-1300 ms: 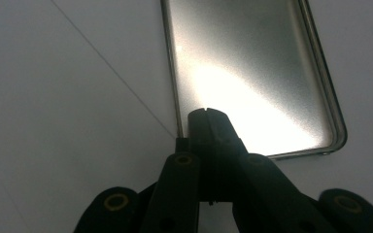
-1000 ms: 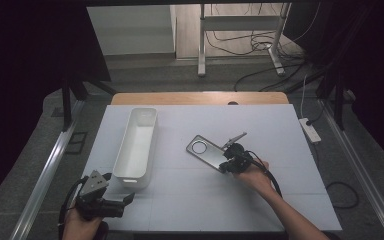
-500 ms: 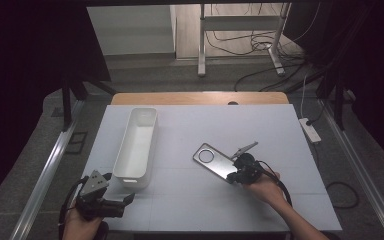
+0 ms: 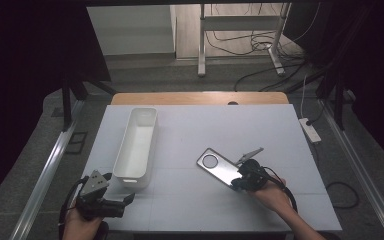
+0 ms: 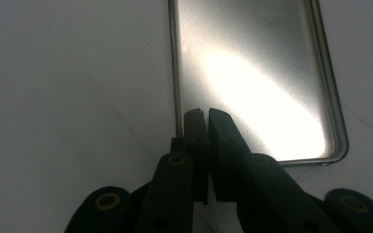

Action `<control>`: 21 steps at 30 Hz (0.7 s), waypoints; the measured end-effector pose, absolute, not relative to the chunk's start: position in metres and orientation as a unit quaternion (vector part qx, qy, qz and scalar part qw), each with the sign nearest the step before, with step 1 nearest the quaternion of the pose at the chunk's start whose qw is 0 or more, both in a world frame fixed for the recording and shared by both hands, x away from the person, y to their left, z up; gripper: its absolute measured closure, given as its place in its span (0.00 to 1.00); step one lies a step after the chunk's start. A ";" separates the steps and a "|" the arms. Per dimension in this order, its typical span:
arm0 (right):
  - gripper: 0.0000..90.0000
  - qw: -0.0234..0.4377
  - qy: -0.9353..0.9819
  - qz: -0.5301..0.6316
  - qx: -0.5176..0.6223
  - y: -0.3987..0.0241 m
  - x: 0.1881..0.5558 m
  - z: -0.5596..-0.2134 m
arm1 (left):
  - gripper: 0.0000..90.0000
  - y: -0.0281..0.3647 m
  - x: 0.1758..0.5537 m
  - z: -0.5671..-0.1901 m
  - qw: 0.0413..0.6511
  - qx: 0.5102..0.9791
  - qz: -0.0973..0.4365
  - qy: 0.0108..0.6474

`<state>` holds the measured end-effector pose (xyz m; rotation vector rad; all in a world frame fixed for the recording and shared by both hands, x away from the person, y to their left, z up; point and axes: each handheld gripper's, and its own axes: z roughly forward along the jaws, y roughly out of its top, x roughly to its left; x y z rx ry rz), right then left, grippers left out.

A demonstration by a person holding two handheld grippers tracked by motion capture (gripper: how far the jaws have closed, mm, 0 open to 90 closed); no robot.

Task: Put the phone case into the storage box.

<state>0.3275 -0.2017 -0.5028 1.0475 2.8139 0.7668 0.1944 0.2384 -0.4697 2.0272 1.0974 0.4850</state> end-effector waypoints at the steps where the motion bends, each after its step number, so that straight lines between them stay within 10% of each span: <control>1: 0.93 0.026 0.907 0.253 0.337 -0.202 0.328 -0.502 | 0.01 0.238 0.194 -0.470 0.383 0.795 0.190 0.431; 21: 0.20 0.053 0.877 0.316 0.359 -0.215 0.354 -0.475 | 0.01 0.240 0.196 -0.470 0.387 0.795 0.178 0.433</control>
